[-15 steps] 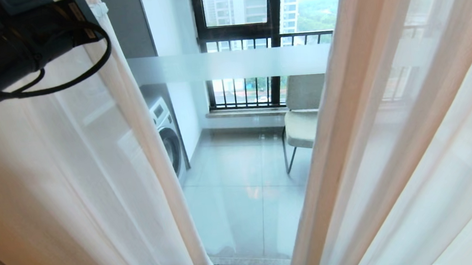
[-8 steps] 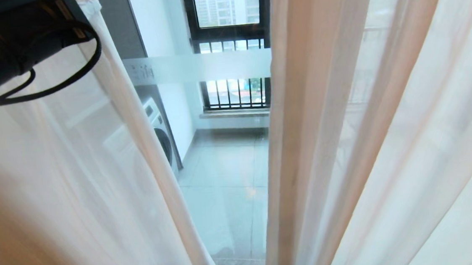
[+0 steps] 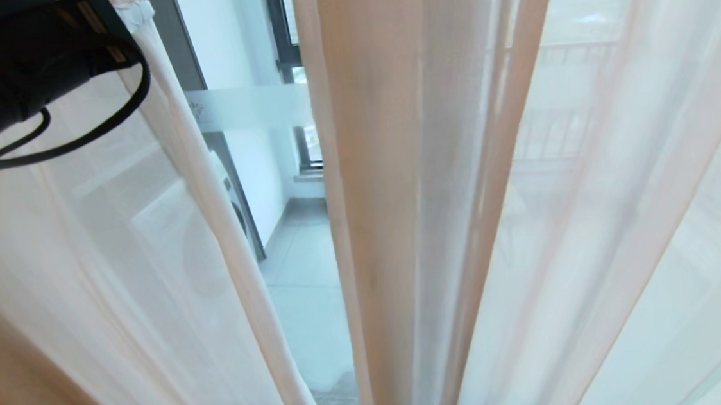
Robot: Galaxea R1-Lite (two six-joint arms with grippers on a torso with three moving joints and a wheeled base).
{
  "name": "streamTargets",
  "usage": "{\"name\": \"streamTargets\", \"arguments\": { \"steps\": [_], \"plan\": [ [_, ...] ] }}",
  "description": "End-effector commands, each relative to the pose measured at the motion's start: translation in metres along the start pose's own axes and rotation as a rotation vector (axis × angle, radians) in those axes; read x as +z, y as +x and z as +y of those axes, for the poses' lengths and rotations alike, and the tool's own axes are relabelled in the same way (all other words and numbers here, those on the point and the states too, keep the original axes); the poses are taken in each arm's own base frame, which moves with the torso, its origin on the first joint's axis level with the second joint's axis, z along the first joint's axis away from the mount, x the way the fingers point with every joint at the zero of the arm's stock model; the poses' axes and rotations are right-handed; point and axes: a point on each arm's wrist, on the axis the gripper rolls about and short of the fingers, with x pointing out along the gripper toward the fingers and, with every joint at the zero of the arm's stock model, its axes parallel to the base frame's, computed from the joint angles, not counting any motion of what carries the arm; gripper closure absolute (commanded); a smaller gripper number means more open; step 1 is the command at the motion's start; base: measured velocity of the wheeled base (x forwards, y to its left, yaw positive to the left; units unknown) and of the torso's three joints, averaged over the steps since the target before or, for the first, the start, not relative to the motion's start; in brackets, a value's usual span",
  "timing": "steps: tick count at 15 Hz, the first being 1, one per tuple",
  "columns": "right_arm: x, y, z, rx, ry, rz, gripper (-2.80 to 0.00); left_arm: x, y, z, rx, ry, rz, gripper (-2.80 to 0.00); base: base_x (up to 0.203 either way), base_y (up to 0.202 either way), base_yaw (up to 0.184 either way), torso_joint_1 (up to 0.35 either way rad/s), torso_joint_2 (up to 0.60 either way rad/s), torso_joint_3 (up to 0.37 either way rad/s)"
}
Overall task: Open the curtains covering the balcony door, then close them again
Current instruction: Close the inner curtains on both sides
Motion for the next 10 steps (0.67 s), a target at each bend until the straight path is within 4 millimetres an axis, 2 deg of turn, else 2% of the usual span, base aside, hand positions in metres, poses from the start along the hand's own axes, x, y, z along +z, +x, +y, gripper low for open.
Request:
{"name": "streamTargets", "arguments": {
  "steps": [1, 10],
  "plan": [
    [0.0001, 0.0000, 0.0000, 0.000, 0.000, -0.001, 0.00, 0.0003, 0.0000, -0.0009, -0.004, -0.001, -0.004, 0.00, 0.000, -0.191, 0.003, -0.001, 0.01, 0.002],
    [0.0001, 0.0000, 0.0000, 0.000, 0.000, -0.001, 0.00, 0.0002, -0.0010, 0.0016, 0.006, 0.001, -0.003, 0.00, 0.000, -0.188, 0.002, 0.001, 0.00, 0.002]
  ]
}}
